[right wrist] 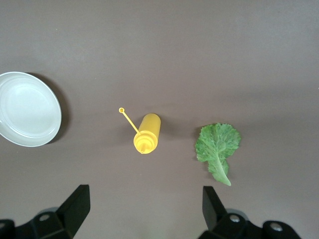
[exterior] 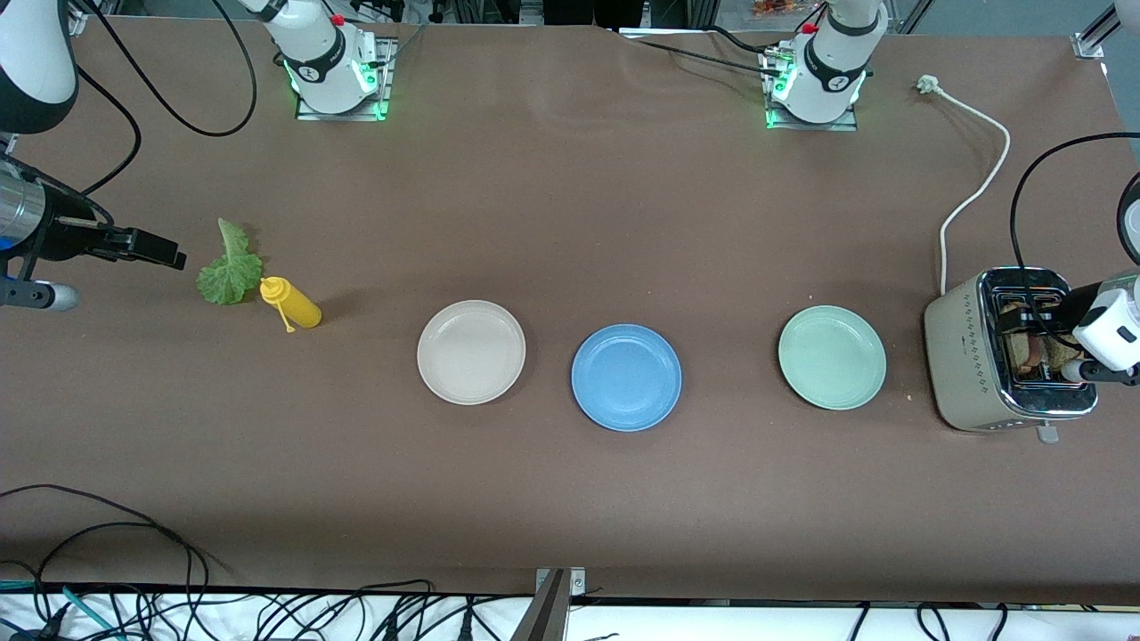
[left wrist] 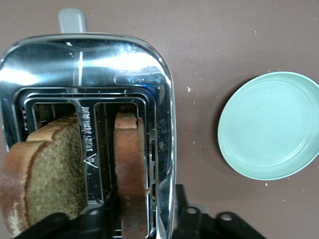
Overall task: Make sandwich in blue plate with both arms
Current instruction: 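Lower the left gripper, grasp a bread slice and lift it out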
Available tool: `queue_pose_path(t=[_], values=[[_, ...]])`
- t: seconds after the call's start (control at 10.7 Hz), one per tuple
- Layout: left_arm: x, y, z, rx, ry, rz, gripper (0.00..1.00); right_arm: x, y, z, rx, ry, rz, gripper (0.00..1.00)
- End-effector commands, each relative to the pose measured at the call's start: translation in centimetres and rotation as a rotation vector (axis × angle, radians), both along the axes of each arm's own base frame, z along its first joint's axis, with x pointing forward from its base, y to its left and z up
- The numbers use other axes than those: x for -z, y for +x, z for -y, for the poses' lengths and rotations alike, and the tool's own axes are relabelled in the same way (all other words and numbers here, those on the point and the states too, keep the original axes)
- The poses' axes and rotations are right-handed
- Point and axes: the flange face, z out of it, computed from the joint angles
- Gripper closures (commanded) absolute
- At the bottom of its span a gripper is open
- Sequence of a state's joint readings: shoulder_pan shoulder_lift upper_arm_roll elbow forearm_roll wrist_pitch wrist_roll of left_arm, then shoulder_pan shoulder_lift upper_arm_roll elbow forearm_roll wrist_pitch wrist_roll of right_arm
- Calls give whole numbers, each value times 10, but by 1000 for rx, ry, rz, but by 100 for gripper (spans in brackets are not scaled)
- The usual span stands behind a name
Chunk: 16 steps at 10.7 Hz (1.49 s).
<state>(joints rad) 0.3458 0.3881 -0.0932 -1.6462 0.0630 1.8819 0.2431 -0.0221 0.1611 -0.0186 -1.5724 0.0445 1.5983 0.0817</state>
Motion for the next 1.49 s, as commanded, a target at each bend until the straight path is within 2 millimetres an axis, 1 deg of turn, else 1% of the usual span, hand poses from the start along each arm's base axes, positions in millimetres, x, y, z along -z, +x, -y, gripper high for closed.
queue_pose_path(t=[0.0,0.28,0.37,0.65,0.93,1.12,1.21,1.4], values=[[-1,3,-4,19,-18,3,100,-4,-2,-1,3,17,1,0],[-8,-1,-6,-1,-16,-10,100,-3,-3,-2,3,17,-4,0],[-19,-5,-7,1,-16,-23,100,-3,-3,-2,3,17,-4,0],[-62,-16,-3,5,-9,-27,100,-3,-3,-2,3,17,-4,0],[-121,-30,6,8,-10,-38,100,-3,-3,-2,3,17,-4,0],[-152,-44,12,8,-4,-32,100,-3,-3,-1,3,17,-2,0],[-164,-50,15,12,-2,-26,100,-3,-3,-1,3,17,-2,0],[-174,-53,25,27,0,-20,100,-3,-3,-1,3,17,-2,0]])
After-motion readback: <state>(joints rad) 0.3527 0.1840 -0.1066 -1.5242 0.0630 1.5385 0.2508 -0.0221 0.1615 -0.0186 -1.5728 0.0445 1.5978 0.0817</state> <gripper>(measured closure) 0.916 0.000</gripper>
